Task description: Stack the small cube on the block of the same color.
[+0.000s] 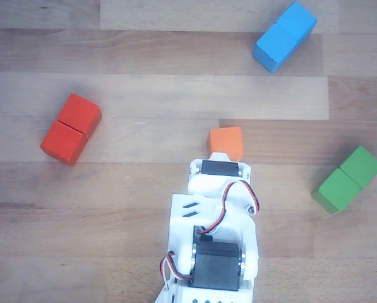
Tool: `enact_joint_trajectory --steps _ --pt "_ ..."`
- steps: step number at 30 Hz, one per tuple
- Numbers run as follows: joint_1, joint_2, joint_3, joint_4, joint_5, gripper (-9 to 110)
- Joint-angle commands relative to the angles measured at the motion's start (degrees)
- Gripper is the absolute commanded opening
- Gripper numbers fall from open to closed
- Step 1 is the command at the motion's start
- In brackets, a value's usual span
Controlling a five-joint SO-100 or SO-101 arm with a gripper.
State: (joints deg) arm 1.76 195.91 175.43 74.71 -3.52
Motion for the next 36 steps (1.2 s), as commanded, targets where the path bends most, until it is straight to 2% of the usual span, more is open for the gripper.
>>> enact_joint_trajectory --steps 1,36 --pt "-0.3 1.8 -0.9 0.2 -0.1 0" --pt "-0.3 -0.8 -1.2 -0.6 -0.1 0"
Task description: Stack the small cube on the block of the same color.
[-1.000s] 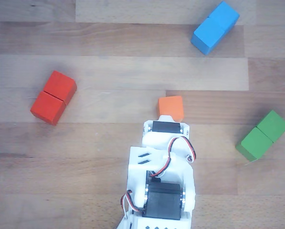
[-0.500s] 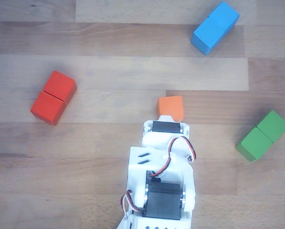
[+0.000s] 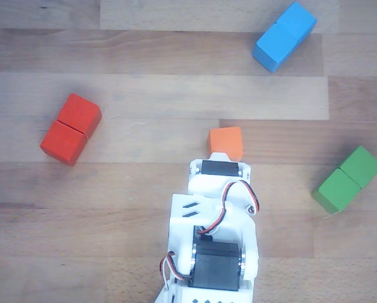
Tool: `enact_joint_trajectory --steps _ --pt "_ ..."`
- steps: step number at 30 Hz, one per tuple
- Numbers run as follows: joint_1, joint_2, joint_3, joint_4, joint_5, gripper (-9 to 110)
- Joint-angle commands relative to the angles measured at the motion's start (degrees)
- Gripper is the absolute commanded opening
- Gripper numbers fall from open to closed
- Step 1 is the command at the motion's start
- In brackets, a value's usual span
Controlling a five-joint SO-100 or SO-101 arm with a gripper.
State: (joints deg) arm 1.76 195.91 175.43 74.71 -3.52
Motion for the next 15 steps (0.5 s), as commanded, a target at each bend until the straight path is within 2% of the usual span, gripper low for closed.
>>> enact_joint_trajectory --steps 1,9,15 --pt "-0.3 -2.4 -1.9 -0.7 -0.1 0" --pt "-0.8 -17.3 -12.6 -8.6 0.0 0" --pt "-0.9 -30.6 -27.5 -9.2 -0.1 0"
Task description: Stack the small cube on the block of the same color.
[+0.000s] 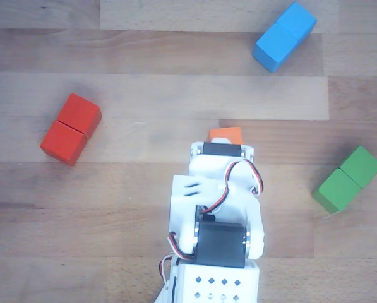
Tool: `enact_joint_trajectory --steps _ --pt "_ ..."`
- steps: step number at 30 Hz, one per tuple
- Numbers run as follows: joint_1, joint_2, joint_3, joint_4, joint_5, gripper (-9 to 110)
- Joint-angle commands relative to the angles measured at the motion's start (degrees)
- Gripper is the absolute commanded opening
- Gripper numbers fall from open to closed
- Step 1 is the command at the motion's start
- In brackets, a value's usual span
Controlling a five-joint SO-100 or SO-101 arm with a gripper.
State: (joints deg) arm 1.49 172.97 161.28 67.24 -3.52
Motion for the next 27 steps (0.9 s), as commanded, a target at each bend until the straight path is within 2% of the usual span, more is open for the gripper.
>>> enact_joint_trajectory --steps 1,10,15,27 --pt "-0.6 -10.3 -16.3 -1.8 -0.1 0" --pt "-0.2 -33.2 -42.9 -1.7 -0.1 0" --pt "0.0 -41.7 -51.8 -0.4 -0.1 0" --pt "-0.1 -52.2 -55.3 21.4 0.6 0"
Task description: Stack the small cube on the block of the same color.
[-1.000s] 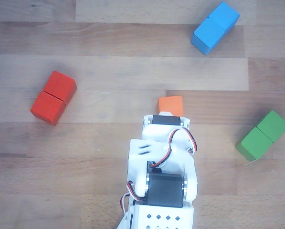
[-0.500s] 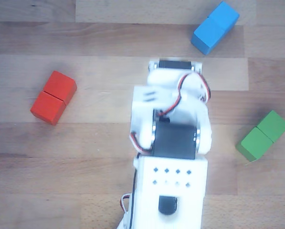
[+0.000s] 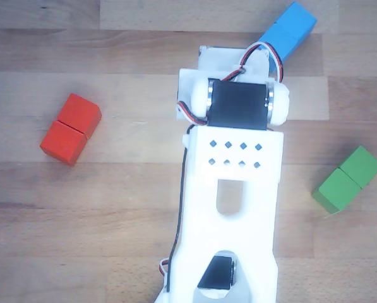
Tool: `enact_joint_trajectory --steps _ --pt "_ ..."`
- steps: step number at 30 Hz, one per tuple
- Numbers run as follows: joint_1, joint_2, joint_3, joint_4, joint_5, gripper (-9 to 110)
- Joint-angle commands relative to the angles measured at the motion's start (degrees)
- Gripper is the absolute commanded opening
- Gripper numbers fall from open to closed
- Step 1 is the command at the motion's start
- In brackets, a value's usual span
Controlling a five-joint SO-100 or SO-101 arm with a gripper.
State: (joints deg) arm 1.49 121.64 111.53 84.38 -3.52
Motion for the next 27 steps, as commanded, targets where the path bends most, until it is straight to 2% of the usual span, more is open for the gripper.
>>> enact_joint_trajectory --steps 1,12,22,27 --pt "-0.1 -1.1 -5.5 4.4 0.6 0" --pt "1.2 -1.3 -5.8 5.5 0.0 0" --pt "18.9 -2.2 -5.3 4.5 0.0 1" --pt "15.4 -2.2 -5.3 4.5 0.0 1"
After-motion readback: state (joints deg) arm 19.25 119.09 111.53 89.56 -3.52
